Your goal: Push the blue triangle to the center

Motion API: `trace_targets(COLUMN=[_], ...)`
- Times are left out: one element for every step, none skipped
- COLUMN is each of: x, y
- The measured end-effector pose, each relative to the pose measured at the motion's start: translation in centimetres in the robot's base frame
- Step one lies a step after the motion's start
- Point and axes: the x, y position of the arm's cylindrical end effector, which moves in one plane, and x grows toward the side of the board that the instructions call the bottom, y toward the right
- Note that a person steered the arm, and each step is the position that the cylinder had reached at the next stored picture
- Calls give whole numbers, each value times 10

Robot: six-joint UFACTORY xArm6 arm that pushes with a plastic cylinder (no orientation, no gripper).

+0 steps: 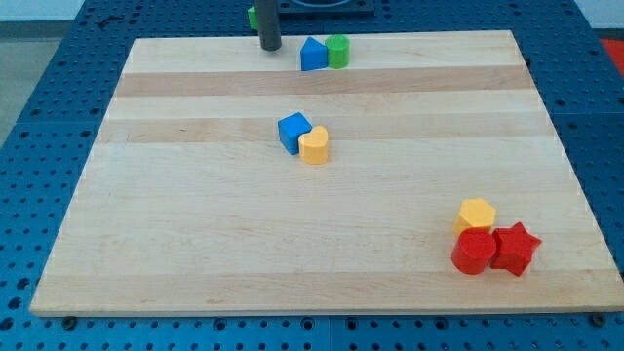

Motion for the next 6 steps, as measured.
trace_targets(x=[0,31,48,43,38,38], y=[42,72,71,51,35,33])
